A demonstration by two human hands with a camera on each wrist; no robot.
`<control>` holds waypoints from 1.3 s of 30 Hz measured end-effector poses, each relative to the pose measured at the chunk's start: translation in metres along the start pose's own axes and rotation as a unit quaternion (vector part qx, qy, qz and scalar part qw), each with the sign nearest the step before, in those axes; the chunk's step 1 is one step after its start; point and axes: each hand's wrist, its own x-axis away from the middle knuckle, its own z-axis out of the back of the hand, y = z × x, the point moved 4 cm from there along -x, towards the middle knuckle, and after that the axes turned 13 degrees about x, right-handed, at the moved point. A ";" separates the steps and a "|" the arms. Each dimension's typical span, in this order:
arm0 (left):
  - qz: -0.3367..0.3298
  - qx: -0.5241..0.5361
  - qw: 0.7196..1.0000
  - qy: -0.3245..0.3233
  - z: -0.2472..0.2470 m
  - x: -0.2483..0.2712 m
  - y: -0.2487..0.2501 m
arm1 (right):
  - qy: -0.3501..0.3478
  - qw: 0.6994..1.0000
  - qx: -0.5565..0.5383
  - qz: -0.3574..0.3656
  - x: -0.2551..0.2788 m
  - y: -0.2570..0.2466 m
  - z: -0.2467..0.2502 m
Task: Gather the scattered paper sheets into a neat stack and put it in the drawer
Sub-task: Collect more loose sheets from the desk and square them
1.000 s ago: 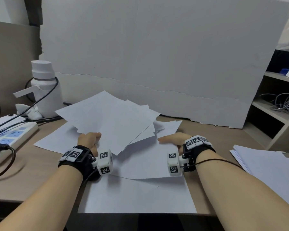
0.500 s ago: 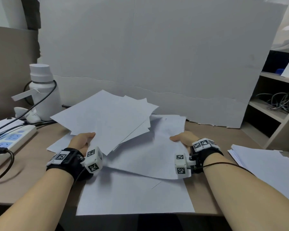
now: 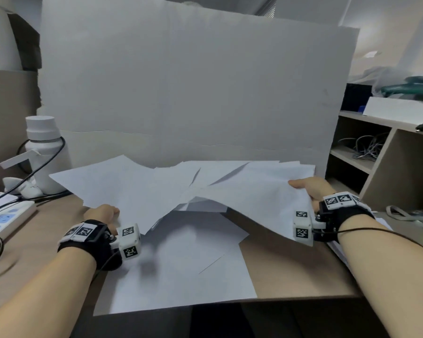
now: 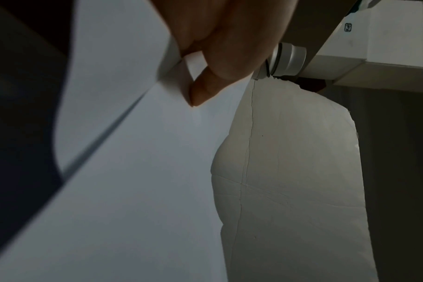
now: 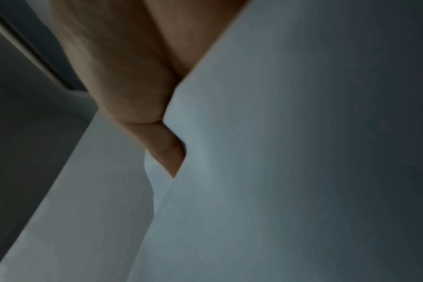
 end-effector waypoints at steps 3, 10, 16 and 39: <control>-0.005 -0.100 0.995 0.010 -0.003 0.022 0.003 | 0.017 0.997 -0.073 0.025 0.016 -0.021 0.018; -0.004 -0.060 0.997 -0.047 -0.022 0.015 -0.011 | 0.049 0.983 -0.171 0.055 -0.048 -0.048 0.041; 0.079 0.035 0.987 -0.136 -0.056 0.062 -0.032 | 0.043 0.967 -0.237 0.087 0.030 -0.068 -0.025; 0.108 0.253 0.922 -0.273 -0.072 0.114 -0.028 | -0.103 0.993 -0.049 -0.025 0.041 0.023 -0.190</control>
